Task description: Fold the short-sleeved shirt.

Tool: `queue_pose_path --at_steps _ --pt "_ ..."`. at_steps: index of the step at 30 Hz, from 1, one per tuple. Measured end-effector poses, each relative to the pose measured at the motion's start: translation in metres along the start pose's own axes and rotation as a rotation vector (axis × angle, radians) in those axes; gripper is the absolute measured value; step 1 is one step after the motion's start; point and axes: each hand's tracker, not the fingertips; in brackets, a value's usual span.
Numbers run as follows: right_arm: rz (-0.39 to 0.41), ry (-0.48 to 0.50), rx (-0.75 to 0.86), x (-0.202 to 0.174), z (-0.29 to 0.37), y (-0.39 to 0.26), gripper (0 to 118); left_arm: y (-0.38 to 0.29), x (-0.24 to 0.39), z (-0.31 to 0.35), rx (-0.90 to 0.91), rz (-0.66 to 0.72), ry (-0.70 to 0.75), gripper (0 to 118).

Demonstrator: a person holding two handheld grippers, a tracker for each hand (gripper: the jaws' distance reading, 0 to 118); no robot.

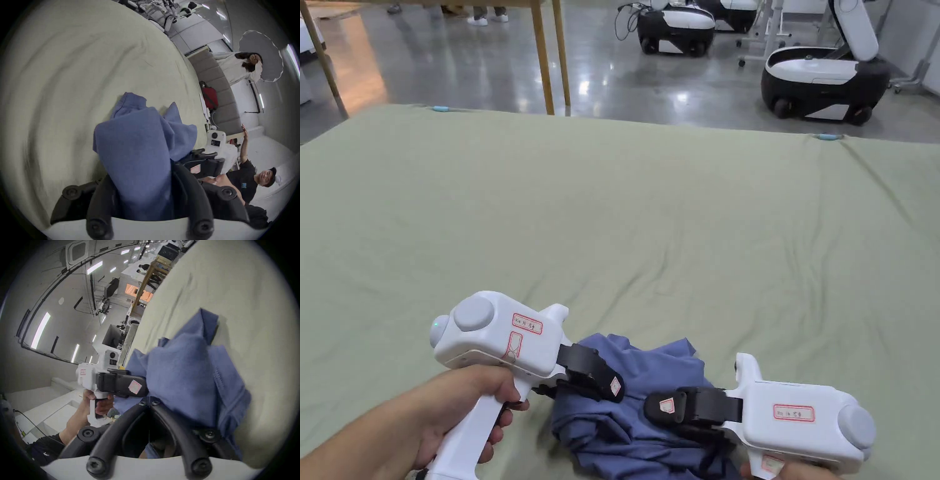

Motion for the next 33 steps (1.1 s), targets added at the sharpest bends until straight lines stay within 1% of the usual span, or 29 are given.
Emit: queue_pose_path --at_steps 1,2,3,6,11,12,18,22,24,28,30,31,32,33 --pt "0.008 0.042 0.023 -0.004 0.007 0.001 1 0.002 0.0 0.006 -0.002 -0.011 0.002 31" --pt "0.028 0.06 0.036 -0.01 0.014 0.003 1 0.005 0.0 0.013 -0.005 -0.028 0.016 31" --pt "0.054 0.044 0.046 -0.016 0.021 0.004 1 0.009 -0.003 0.022 -0.015 -0.058 0.049 31" --pt "0.091 0.007 0.047 -0.027 0.037 0.011 1 0.019 -0.017 0.053 -0.019 -0.068 0.12 31" --pt "0.112 -0.064 0.042 -0.03 0.045 0.016 1 0.033 -0.057 0.12 -0.025 -0.075 0.251 31" --pt "0.115 -0.075 0.04 -0.03 0.044 0.016 1 0.035 -0.065 0.133 -0.035 -0.077 0.257 31" --pt "0.132 -0.119 -0.008 -0.035 0.02 0.018 1 0.039 -0.116 0.21 -0.091 -0.069 0.417 31" --pt "0.158 -0.132 -0.041 -0.046 -0.002 0.019 1 0.04 -0.155 0.252 -0.1 -0.009 0.516 31" --pt "0.167 -0.128 -0.052 -0.049 -0.011 0.019 1 0.042 -0.172 0.267 -0.091 0.006 0.575 31" --pt "0.197 -0.138 -0.092 -0.056 -0.025 0.019 1 0.041 -0.2 0.278 -0.076 0.043 0.583 31" --pt "0.203 -0.143 -0.102 -0.059 -0.028 0.019 1 0.037 -0.203 0.273 -0.067 0.038 0.561 31" --pt "0.205 -0.144 -0.107 -0.06 -0.029 0.019 1 0.034 -0.2 0.268 -0.064 0.001 0.578 32" --pt "0.209 -0.143 -0.109 -0.061 -0.029 0.019 1 0.034 -0.2 0.266 -0.061 -0.018 0.601 49" --pt "0.212 -0.144 -0.109 -0.063 -0.028 0.019 1 0.032 -0.197 0.267 -0.052 -0.026 0.65 77"
